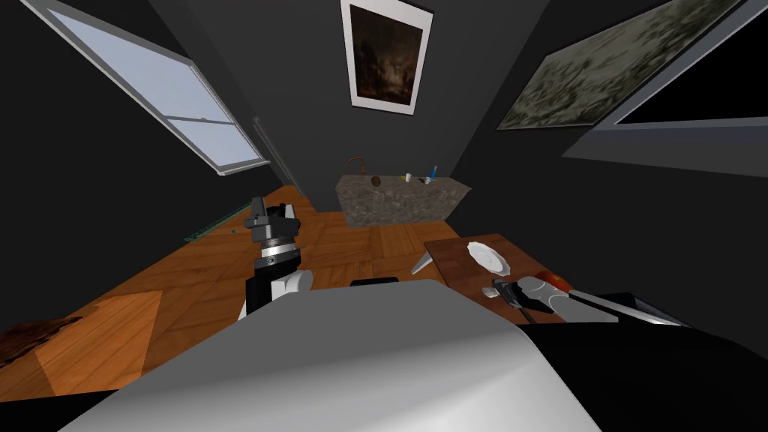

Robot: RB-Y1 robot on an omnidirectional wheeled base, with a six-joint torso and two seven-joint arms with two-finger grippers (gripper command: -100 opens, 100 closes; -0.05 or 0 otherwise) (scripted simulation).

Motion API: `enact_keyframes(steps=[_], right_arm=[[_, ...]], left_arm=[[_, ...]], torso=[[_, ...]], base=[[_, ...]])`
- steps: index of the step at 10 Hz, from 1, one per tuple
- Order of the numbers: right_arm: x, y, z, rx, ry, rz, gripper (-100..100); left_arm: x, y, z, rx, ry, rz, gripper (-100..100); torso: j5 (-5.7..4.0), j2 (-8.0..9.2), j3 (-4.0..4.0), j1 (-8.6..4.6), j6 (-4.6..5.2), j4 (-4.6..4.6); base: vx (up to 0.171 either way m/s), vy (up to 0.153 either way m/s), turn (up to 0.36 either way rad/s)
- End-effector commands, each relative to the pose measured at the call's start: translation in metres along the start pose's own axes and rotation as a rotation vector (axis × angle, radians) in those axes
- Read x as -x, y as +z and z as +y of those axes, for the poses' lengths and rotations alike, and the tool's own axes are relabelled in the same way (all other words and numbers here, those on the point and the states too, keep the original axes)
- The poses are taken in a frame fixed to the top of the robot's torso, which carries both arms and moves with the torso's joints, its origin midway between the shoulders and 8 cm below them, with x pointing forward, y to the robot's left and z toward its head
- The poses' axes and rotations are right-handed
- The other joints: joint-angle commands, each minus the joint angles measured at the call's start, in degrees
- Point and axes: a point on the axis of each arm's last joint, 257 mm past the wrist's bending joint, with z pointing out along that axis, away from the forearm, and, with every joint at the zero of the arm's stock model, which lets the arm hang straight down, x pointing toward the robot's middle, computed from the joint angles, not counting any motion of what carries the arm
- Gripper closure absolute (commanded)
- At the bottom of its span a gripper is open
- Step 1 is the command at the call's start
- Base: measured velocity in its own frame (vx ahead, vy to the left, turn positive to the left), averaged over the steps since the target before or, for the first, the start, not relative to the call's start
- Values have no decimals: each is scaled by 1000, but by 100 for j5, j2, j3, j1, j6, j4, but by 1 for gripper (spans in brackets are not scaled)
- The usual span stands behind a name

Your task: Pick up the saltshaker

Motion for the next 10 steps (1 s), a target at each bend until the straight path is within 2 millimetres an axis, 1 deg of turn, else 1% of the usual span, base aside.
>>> enact_keyframes(steps=[1, 2, 3, 4, 5, 6, 7, 8, 9, 10], right_arm=[[6, 3, 17, 30, 24, -16, 100], [17, 5, 10, 27, -29, -35, 100], [0, 1, 14, 32, -6, 0, 100], [-3, -1, 6, 10, 16, 4, 100], [-4, -1, 2, 0, 26, 5, 100], [3, 1, 25, 43, 38, -12, 100], [-2, -1, 15, 16, 55, -4, 100], [-7, -3, 10, 8, 56, 6, 100], [-8, -3, 10, 9, 51, 9, 100], [-1, -1, 30, 41, 83, -10, 100]], left_arm=[[0, 0, 0, 0, 0, 0, 0], [0, 0, 0, 0, 0, 0, 0], [0, 0, 0, 0, 0, 0, 0], [0, 0, 0, 0, 0, 0, 0], [0, 0, 0, 0, 0, 0, 0], [0, 0, 0, 0, 0, 0, 0], [0, 0, 0, 0, 0, 0, 0], [0, 0, 0, 0, 0, 0, 0], [0, 0, 0, 0, 0, 0, 0], [0, 0, 0, 0, 0, 0, 0]], torso=[[0, 0, 0, 0, 0, 0], [-3, 9, 5, 3, -8, 2], [-9, 9, 5, -1, -7, 2], [-12, 6, 2, -10, 4, -2], [-12, 0, -1, -12, 1, -2], [-13, -5, -3, -12, -2, -2], [-21, 6, 2, -14, -6, -1], [-13, 13, 7, -12, -4, 3], [-11, 9, 6, -11, 0, 3], [-11, 3, 3, -11, 1, 2]], base=[[-45, 7, 185], [-52, -1, 116], [-23, 0, 22], [-7, 2, -25], [0, 2, -12], [-41, 0, 185], [-61, 6, 135], [-33, 6, 6], [-4, 2, -23], [-46, 5, 230]])
